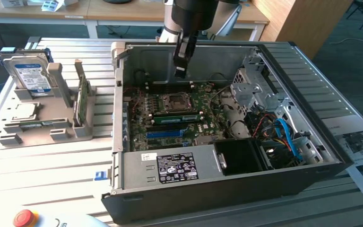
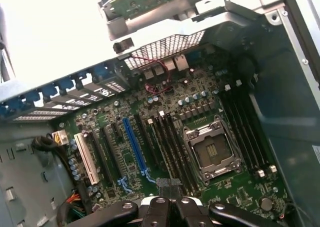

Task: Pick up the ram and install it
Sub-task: 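Press down the ram until it locks into place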

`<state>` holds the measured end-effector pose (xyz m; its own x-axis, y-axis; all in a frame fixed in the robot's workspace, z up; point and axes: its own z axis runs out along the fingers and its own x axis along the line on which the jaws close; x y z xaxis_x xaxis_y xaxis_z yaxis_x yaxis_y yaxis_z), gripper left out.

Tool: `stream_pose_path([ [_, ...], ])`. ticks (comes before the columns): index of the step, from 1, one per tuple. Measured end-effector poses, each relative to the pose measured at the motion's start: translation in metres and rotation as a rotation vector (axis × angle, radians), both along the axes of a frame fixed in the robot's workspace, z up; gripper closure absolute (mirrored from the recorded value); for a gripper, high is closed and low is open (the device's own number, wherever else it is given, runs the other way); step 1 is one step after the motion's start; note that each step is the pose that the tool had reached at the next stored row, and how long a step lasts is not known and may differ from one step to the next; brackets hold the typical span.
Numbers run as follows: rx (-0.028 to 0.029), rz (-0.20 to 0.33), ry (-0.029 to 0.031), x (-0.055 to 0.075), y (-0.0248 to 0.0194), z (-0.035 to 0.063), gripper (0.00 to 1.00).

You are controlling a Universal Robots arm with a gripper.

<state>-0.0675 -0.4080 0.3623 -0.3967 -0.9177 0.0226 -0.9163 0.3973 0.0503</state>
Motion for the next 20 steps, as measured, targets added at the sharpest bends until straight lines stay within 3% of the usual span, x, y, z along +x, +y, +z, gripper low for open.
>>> stream_pose_path([
  [20,0.0,-0.299,0.0,0.0,0.0,0.0,0.9],
])
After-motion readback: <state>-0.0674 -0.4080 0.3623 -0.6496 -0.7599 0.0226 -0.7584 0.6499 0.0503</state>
